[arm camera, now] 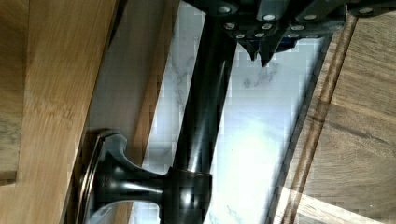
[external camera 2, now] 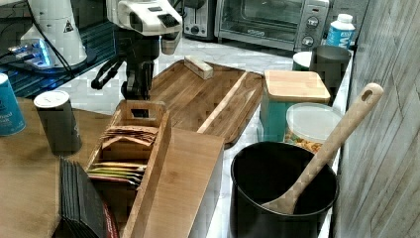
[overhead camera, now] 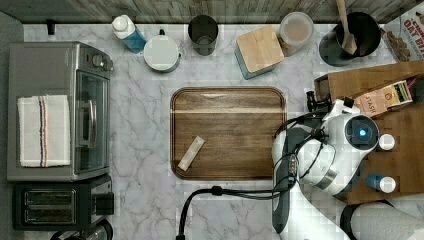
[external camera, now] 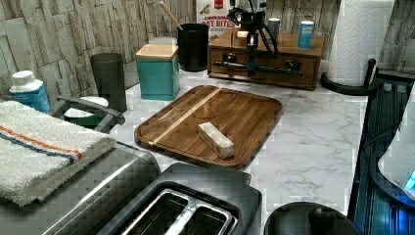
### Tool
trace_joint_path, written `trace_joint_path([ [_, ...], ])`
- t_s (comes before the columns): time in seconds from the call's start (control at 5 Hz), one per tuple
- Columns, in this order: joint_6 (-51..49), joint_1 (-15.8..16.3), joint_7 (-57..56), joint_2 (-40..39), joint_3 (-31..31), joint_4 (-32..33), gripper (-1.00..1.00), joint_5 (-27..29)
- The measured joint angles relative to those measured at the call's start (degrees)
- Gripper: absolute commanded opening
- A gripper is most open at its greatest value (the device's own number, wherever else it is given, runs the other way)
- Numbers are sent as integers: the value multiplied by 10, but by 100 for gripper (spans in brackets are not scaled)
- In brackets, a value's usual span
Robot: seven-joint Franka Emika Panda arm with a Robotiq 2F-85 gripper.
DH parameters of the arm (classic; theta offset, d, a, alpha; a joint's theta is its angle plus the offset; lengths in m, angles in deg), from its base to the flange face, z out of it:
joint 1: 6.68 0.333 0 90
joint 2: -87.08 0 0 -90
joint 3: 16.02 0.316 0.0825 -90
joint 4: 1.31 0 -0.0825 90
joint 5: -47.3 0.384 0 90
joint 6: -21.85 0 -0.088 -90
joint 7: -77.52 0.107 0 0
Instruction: Close the drawer.
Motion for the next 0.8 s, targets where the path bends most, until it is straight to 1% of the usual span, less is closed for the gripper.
trace_joint_path([
  [0.8, 3, 10, 1, 2, -11, 2, -100, 0],
])
